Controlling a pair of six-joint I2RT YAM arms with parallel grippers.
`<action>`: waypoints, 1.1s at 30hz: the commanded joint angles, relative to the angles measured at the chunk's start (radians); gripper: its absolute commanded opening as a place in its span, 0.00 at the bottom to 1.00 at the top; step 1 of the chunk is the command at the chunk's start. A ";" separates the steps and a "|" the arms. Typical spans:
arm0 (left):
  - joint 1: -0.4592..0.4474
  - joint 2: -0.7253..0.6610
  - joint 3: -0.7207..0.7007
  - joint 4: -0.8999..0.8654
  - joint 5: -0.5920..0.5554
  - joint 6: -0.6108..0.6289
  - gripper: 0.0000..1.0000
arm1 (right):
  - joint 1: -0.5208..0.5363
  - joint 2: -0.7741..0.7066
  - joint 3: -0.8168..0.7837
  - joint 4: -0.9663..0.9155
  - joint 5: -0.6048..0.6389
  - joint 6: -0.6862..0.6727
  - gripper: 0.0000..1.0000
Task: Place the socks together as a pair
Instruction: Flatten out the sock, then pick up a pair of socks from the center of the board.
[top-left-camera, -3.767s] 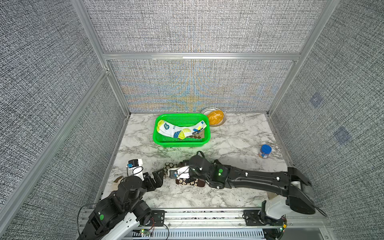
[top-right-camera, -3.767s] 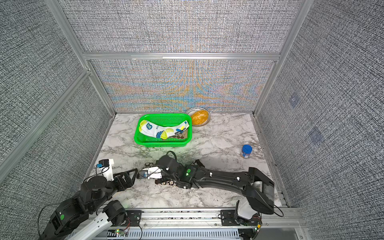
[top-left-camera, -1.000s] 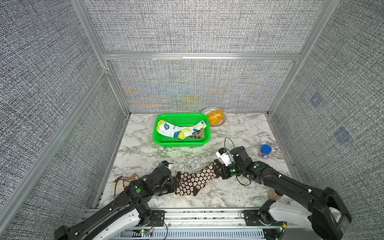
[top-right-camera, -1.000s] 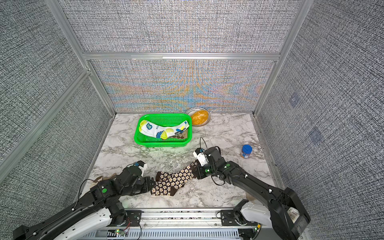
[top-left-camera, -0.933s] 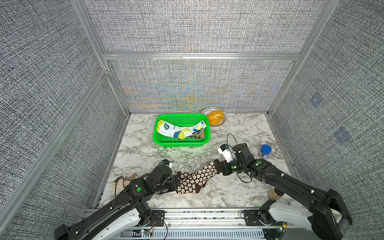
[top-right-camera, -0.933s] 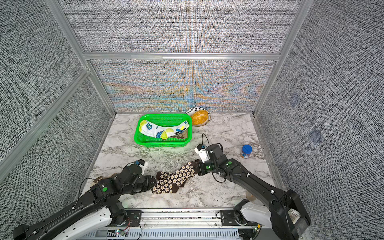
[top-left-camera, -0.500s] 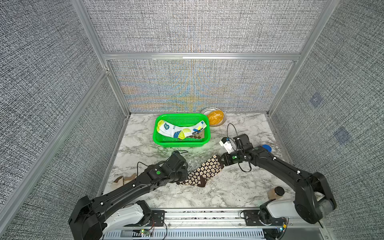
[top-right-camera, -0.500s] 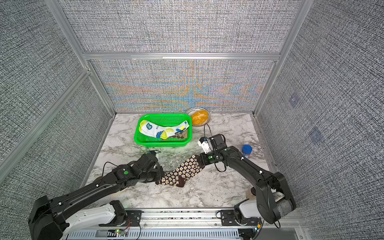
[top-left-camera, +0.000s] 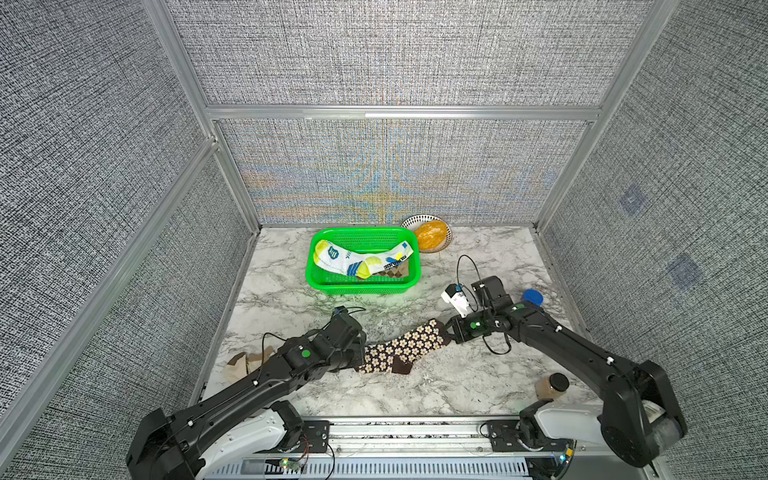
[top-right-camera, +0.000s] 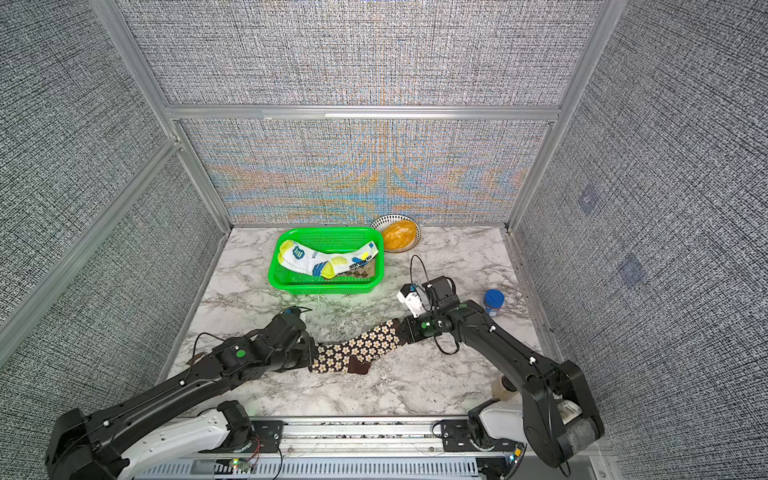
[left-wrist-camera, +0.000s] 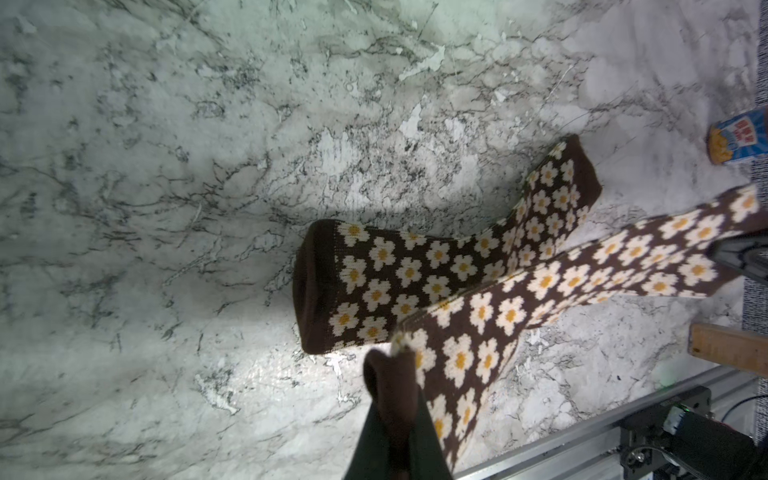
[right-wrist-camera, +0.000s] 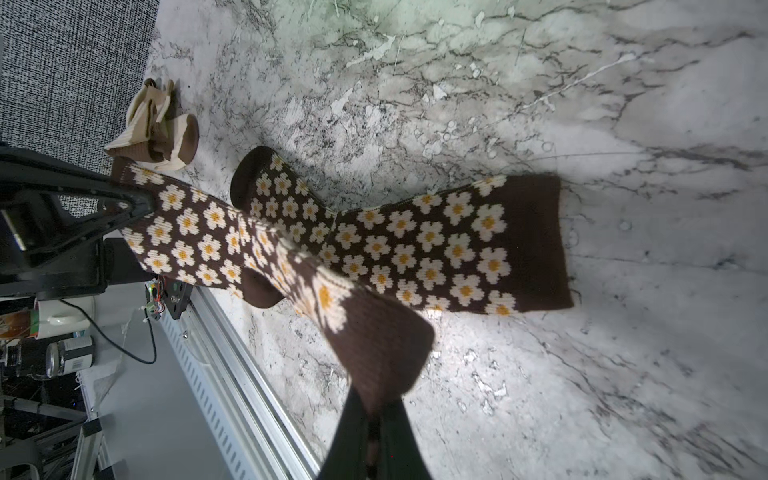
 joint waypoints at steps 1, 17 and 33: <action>0.006 0.036 -0.010 0.058 0.022 0.017 0.03 | 0.001 0.015 0.005 -0.017 0.012 -0.005 0.00; 0.054 0.310 0.031 0.127 -0.043 0.086 0.11 | -0.009 0.328 0.130 0.042 0.214 -0.047 0.22; 0.052 0.240 -0.024 0.069 -0.046 0.029 0.82 | -0.023 0.332 0.030 0.195 0.216 -0.025 0.64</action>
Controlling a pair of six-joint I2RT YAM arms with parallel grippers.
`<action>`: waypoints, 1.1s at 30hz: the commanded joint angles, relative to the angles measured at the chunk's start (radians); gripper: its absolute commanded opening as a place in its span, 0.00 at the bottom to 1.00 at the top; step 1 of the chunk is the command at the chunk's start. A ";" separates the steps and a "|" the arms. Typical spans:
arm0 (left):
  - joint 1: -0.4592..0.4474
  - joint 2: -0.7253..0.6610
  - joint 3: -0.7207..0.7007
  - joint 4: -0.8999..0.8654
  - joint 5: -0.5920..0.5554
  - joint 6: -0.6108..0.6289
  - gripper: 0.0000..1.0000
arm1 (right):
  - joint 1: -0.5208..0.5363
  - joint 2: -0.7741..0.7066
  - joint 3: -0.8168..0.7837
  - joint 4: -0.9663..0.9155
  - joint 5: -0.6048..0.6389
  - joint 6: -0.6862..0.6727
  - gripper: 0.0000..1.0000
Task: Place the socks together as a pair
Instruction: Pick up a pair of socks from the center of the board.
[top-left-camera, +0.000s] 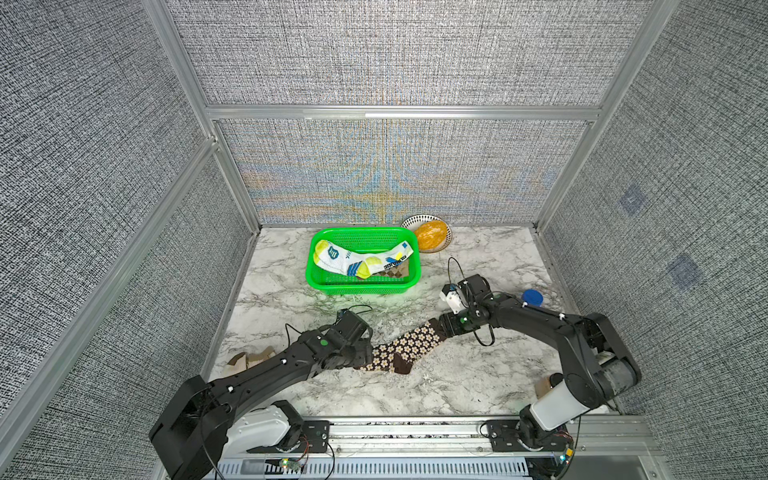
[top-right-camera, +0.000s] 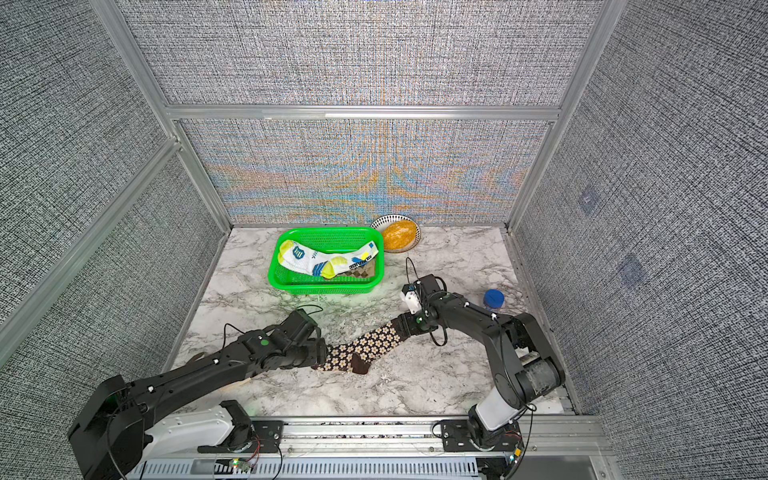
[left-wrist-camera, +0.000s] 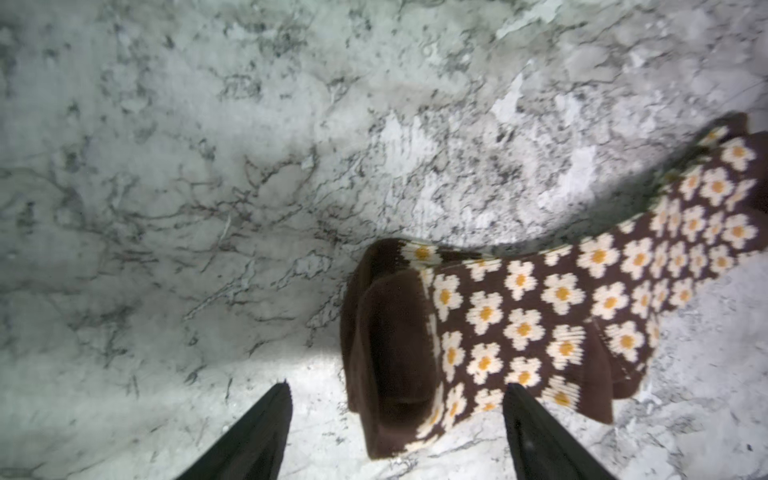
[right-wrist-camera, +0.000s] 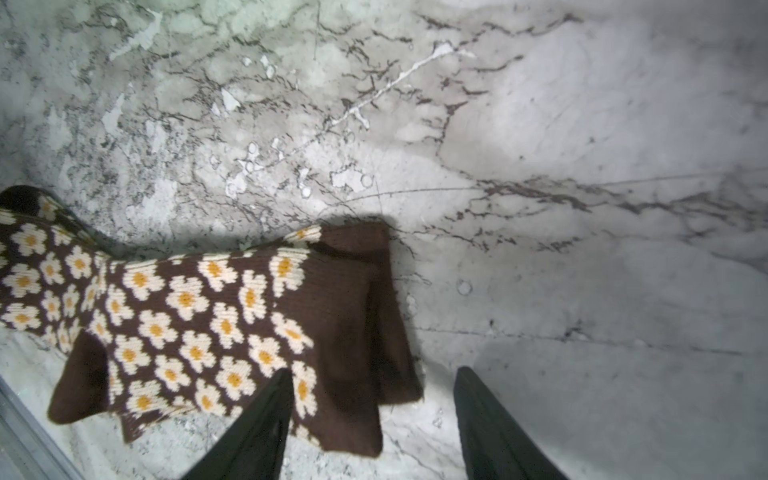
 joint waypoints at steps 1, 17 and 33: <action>0.000 0.058 0.018 -0.011 -0.011 -0.011 0.82 | 0.000 0.020 -0.009 0.045 -0.023 0.010 0.64; 0.003 0.115 0.093 0.000 -0.036 0.029 0.08 | 0.059 -0.109 -0.116 0.202 -0.203 0.147 0.00; 0.371 0.290 0.786 -0.222 0.042 0.399 0.06 | 0.049 0.102 0.552 0.116 -0.240 0.182 0.00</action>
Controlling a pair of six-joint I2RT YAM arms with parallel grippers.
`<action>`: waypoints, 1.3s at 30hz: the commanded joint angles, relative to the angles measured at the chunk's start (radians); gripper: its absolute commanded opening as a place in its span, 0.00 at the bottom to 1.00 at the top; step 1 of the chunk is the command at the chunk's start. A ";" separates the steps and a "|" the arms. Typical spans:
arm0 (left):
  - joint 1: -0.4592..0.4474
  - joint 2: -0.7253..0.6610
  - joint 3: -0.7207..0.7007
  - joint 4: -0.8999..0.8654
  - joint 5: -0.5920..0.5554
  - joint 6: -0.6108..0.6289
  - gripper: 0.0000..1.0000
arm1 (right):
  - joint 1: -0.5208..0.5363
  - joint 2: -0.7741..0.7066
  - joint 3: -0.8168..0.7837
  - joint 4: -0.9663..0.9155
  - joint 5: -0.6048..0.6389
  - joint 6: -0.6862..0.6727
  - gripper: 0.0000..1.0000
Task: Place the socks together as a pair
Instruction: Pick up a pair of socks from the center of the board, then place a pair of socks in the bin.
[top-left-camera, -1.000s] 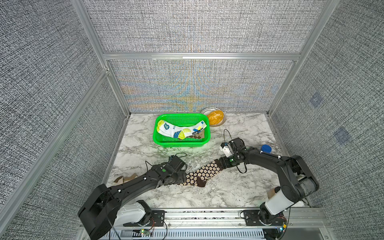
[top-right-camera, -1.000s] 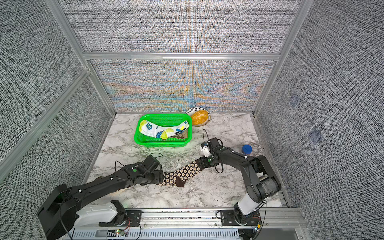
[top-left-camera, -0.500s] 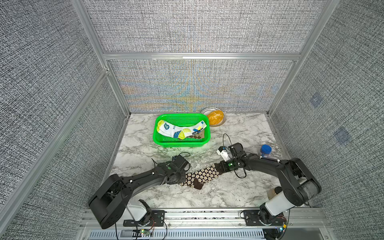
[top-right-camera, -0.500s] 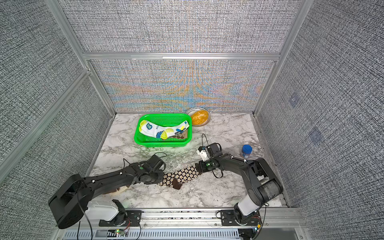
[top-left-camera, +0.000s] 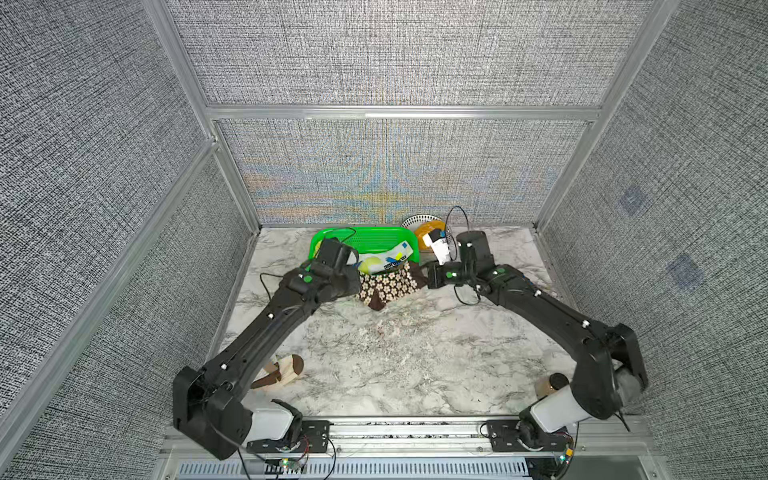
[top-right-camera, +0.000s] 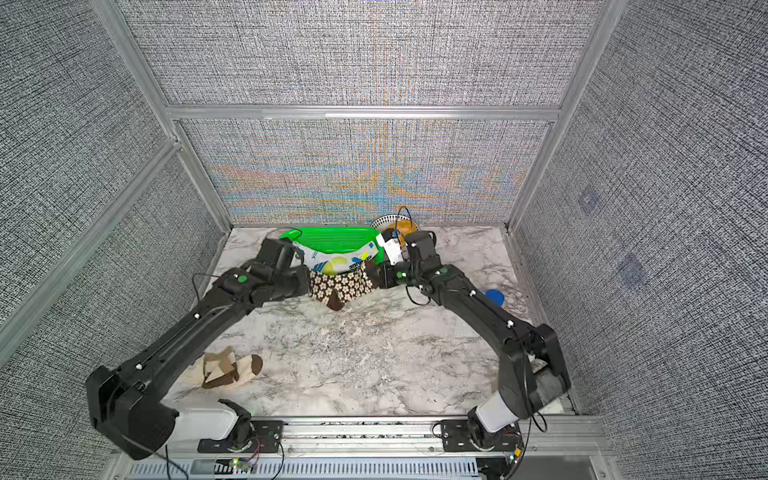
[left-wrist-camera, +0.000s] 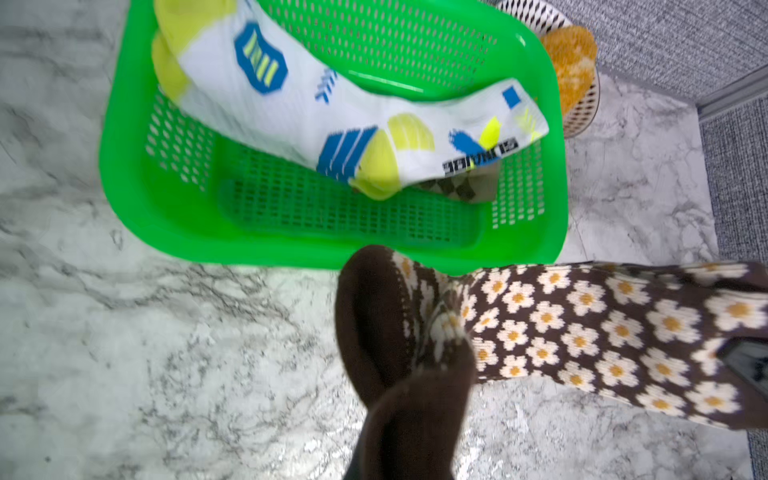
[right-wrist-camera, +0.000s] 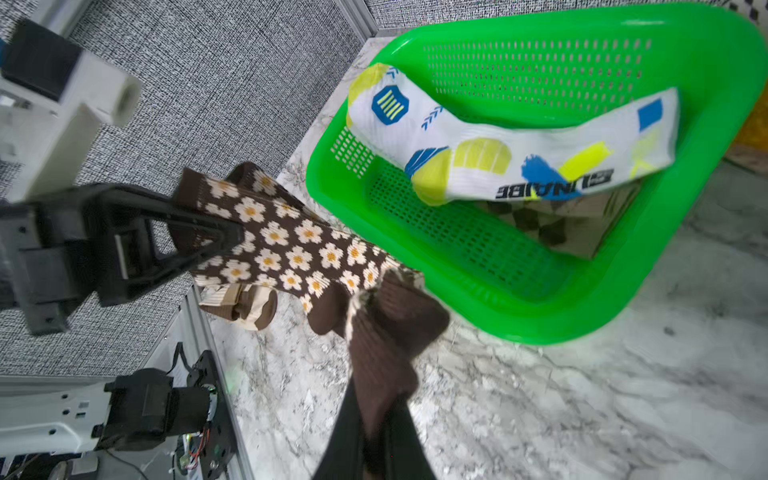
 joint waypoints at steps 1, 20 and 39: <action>0.064 0.116 0.129 -0.053 0.045 0.115 0.06 | -0.012 0.137 0.148 -0.054 -0.013 -0.016 0.00; 0.255 0.835 0.813 -0.274 0.100 0.261 0.26 | -0.084 0.751 0.816 -0.145 -0.034 0.056 0.29; 0.279 -0.023 0.036 -0.131 -0.036 0.043 0.99 | -0.009 0.118 0.136 0.060 -0.015 -0.093 0.80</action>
